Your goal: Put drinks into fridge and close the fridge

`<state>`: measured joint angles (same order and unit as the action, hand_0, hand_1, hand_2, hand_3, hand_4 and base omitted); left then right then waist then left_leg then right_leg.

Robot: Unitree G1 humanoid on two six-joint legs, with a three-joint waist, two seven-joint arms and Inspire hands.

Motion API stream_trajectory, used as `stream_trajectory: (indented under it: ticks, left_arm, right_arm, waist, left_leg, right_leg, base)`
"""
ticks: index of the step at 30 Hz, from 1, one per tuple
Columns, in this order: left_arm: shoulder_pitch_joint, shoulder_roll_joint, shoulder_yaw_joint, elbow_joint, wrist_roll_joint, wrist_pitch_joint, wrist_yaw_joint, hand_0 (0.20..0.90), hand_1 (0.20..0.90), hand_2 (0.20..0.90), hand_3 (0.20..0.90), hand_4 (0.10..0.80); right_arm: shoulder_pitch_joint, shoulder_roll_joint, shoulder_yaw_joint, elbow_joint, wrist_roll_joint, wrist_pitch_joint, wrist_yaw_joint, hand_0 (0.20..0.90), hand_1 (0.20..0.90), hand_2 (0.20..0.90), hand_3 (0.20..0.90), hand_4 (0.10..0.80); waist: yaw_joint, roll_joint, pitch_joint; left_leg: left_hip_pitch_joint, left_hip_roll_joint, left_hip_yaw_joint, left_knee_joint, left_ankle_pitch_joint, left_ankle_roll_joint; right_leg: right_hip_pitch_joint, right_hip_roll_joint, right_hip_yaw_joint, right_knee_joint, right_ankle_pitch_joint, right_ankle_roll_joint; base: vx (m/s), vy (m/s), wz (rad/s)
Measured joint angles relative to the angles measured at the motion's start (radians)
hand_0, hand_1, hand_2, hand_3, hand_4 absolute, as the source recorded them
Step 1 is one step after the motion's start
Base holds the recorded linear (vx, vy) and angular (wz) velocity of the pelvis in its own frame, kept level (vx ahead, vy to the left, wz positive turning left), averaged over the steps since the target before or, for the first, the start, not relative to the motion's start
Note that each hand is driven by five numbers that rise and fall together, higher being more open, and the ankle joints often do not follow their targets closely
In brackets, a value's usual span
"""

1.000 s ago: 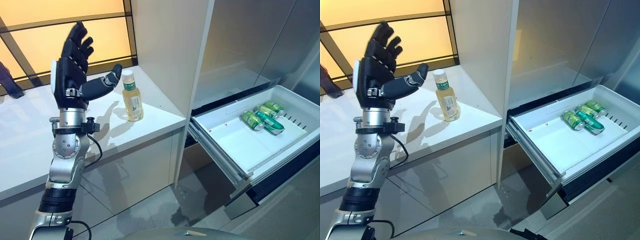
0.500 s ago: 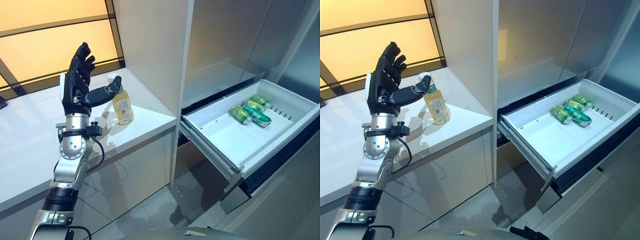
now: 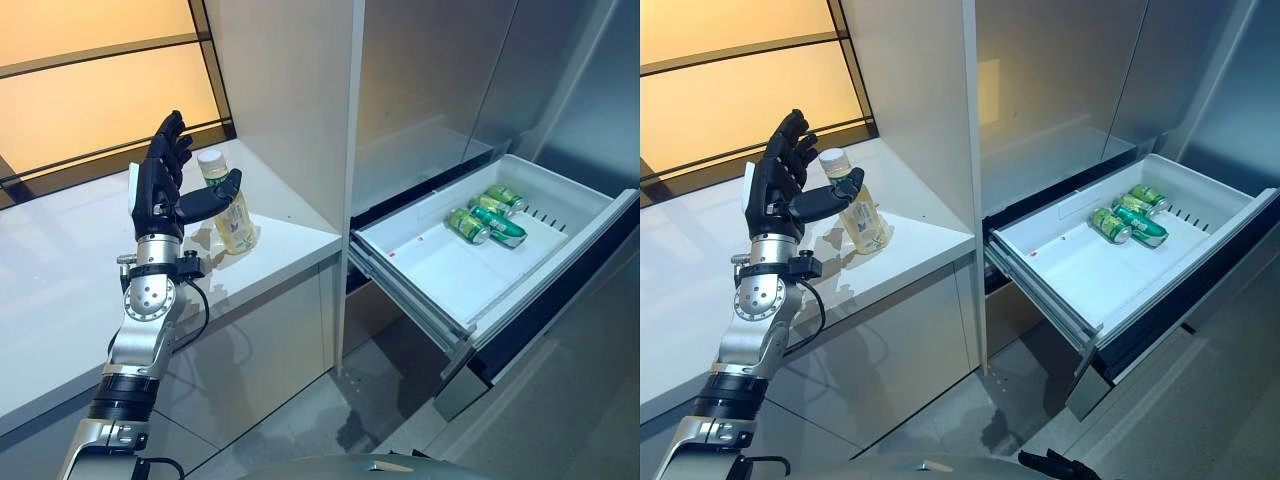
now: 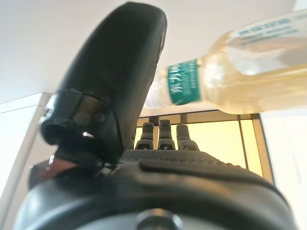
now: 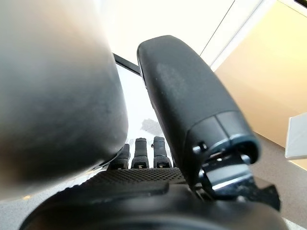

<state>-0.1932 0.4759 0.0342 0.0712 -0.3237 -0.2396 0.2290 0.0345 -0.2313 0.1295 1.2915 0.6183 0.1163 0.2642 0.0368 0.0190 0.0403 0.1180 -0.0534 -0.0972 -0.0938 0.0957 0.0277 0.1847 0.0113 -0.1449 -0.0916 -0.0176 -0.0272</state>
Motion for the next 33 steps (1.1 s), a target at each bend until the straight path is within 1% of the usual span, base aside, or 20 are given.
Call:
stream_trajectory:
  ticks: [10, 14, 24, 33]
  left_arm:
    - [0.008, 0.0, -0.011, 0.026, 0.0, 0.001, -0.007, 0.9, 0.9, 0.9, 0.9, 0.8]
    - [0.008, 0.0, -0.039, 0.04, 0.0, 0.001, -0.008, 0.9, 0.9, 0.9, 0.9, 0.8]
    - [0.014, -0.001, -0.04, 0.108, 0.001, 0.001, 0.003, 0.9, 0.9, 0.9, 0.9, 0.8]
    - [0.02, -0.001, -0.04, 0.123, 0.015, 0.001, 0.014, 0.9, 0.9, 0.9, 0.9, 0.8]
  right_arm:
    - [0.0, 0.001, -0.004, -0.003, -0.002, 0.003, 0.0, 0.9, 0.9, 0.9, 0.9, 0.8]
    - [0.002, 0.001, -0.005, -0.009, -0.003, 0.004, 0.0, 0.9, 0.9, 0.9, 0.9, 0.8]
    - [0.003, -0.001, -0.005, -0.022, -0.013, 0.012, 0.0, 0.9, 0.9, 0.9, 0.9, 0.8]
    - [0.003, -0.001, -0.005, -0.023, -0.013, 0.012, 0.0, 0.9, 0.9, 0.9, 0.9, 0.8]
  waist:
    - [-0.014, 0.001, 0.0]
    - [-0.021, 0.002, 0.0]
    - [-0.038, 0.004, -0.001]
    - [-0.04, 0.004, -0.002]
  left_leg:
    - [0.017, 0.001, 0.021, 0.0, -0.009, 0.003]
    - [0.02, 0.001, 0.025, 0.0, -0.012, 0.004]
    - [0.029, 0.002, 0.043, 0.0, -0.02, 0.005]
    - [0.031, 0.002, 0.048, 0.0, -0.02, 0.005]
  right_leg:
    - [0.01, -0.001, 0.023, 0.0, 0.001, -0.001]
    - [0.011, 0.0, 0.031, 0.0, 0.001, -0.001]
    - [0.013, -0.001, 0.049, 0.0, 0.001, -0.001]
    - [0.013, 0.0, 0.052, 0.0, 0.001, -0.002]
  base:
    - [0.02, 0.012, -0.07]
    - [0.016, 0.011, -0.05]
    - [0.012, 0.005, -0.05]
    - [0.001, 0.0, 0.0]
